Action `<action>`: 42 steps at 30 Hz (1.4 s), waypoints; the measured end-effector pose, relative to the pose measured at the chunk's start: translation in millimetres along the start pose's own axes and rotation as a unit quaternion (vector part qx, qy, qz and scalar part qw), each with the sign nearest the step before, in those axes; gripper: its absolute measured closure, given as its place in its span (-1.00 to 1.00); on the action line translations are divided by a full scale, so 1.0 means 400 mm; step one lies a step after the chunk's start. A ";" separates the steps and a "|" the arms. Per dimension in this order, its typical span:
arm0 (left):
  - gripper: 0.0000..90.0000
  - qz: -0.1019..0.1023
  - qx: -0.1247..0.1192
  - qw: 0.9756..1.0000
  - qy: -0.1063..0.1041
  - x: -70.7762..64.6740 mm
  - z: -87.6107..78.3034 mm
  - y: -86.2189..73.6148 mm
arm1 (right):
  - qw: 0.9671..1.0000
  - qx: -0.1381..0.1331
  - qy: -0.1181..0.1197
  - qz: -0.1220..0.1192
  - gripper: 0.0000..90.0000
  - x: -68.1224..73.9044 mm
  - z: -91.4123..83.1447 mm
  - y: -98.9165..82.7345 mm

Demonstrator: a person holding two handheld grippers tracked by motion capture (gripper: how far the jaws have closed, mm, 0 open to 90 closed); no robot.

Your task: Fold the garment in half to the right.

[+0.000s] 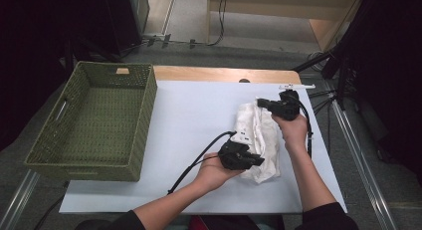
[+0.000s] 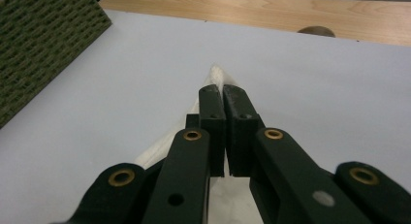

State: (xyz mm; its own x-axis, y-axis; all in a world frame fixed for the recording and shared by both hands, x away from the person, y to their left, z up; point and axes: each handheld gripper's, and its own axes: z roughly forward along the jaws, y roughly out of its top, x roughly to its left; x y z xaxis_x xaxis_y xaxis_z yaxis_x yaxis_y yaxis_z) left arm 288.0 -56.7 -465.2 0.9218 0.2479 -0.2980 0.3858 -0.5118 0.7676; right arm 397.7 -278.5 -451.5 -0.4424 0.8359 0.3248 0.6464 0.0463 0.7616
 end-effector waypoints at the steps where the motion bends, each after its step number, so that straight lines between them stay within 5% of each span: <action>1: 0.88 0.002 0.001 1.000 0.000 0.001 0.006 0.001 | 1.000 0.001 -0.002 0.001 0.90 -0.005 0.000 -0.002; 20: 0.87 -0.014 0.020 1.000 -0.005 0.020 0.109 0.006 | 0.999 0.028 -0.043 0.008 0.88 -0.065 0.000 -0.032; 26: 0.87 -0.013 0.029 0.999 -0.003 0.020 0.131 0.004 | 0.999 0.027 -0.039 0.026 0.84 -0.088 0.001 -0.043; 31: 0.86 -0.016 0.031 0.999 -0.003 0.023 0.147 0.001 | 0.998 0.025 -0.040 0.033 0.70 -0.094 0.003 -0.045; 39: 0.83 -0.015 0.034 0.999 -0.010 0.023 0.162 0.003 | 0.998 0.004 -0.041 0.043 0.14 -0.107 -0.016 -0.044; 42: 0.58 -0.021 0.034 0.999 -0.021 0.025 0.158 0.004 | 0.998 0.009 -0.045 0.035 0.09 -0.102 -0.018 -0.047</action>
State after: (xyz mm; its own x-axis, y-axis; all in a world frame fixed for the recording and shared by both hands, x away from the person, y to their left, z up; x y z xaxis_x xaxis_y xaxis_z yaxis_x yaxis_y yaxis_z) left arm 300.4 -107.1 -502.9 0.9047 0.2359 -0.3547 0.4250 -0.5573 0.7133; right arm 399.1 -317.5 -475.0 -0.3378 0.8835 0.3245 0.6853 -0.0055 0.7283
